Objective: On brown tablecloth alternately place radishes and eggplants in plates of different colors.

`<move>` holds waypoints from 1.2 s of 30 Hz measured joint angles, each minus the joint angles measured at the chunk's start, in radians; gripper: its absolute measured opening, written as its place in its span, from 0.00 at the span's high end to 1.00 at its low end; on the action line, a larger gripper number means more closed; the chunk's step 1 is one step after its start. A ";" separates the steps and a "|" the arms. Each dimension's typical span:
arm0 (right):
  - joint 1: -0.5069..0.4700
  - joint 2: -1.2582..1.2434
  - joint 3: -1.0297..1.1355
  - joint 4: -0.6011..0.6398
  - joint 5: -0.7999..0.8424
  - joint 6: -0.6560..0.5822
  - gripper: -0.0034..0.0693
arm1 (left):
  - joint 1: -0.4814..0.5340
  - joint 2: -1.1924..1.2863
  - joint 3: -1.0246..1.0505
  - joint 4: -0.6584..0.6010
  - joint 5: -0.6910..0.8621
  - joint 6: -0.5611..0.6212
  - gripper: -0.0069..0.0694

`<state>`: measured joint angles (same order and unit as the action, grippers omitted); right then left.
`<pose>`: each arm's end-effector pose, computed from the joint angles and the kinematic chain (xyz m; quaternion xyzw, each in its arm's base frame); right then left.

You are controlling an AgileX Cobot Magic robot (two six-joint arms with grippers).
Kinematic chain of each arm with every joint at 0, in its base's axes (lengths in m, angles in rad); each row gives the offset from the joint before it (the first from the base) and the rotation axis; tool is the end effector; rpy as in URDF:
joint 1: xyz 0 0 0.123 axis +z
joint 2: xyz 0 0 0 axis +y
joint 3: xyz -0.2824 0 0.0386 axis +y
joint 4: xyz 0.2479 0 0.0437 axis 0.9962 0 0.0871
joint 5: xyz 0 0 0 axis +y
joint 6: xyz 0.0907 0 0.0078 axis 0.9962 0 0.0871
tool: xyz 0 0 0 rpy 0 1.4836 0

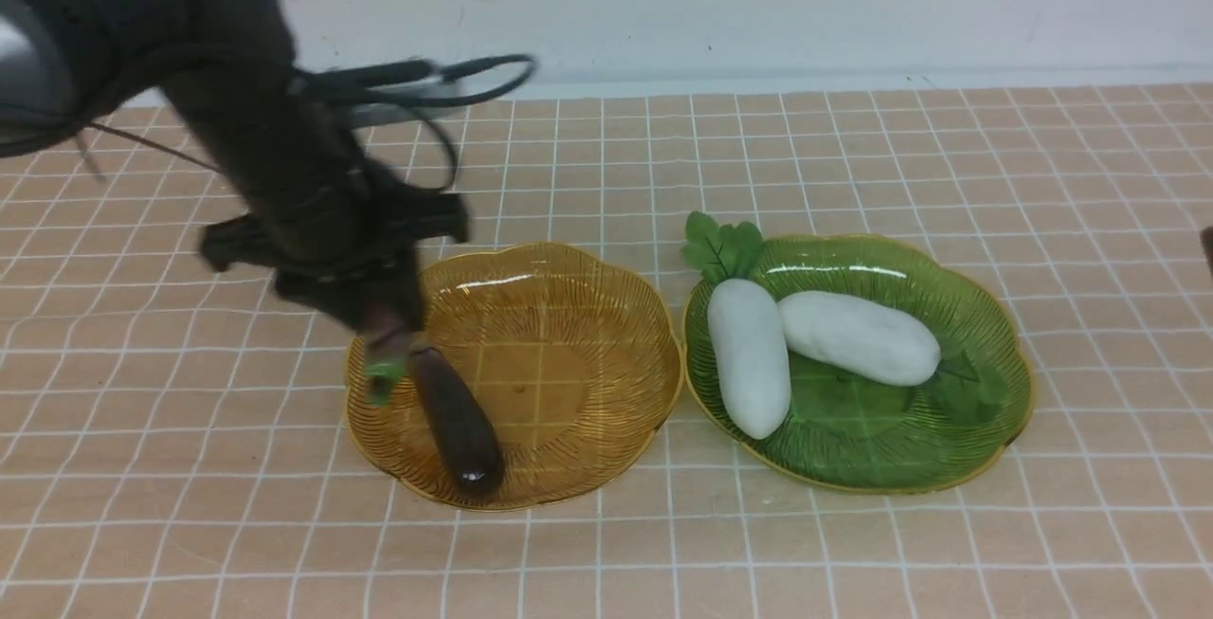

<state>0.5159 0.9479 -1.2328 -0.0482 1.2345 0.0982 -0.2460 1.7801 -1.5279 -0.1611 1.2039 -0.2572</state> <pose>0.1337 0.0710 0.4174 -0.1940 0.9174 0.0818 0.3378 0.3514 -0.1023 0.2835 -0.0267 0.9915 -0.1002 0.0780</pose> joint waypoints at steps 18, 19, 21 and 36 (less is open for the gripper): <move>0.000 -0.494 0.387 -0.103 -0.234 0.083 0.97 | -0.219 0.195 -0.188 0.093 -0.142 0.040 0.37; 0.000 -0.544 0.475 -0.110 -0.378 0.087 0.97 | -0.219 0.195 -0.198 0.102 -0.131 0.042 0.41; 0.000 -0.586 0.592 -0.123 -0.554 0.087 0.97 | -0.220 0.195 -0.227 0.125 -0.095 0.046 0.50; 0.000 -0.638 0.949 -0.163 -1.218 0.087 0.97 | -0.220 0.195 -0.290 0.167 -0.005 0.049 0.91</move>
<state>0.5159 0.3099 -0.2842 -0.2113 0.0169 0.1849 -0.4658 1.9752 -1.8184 0.0054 1.1993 -0.2079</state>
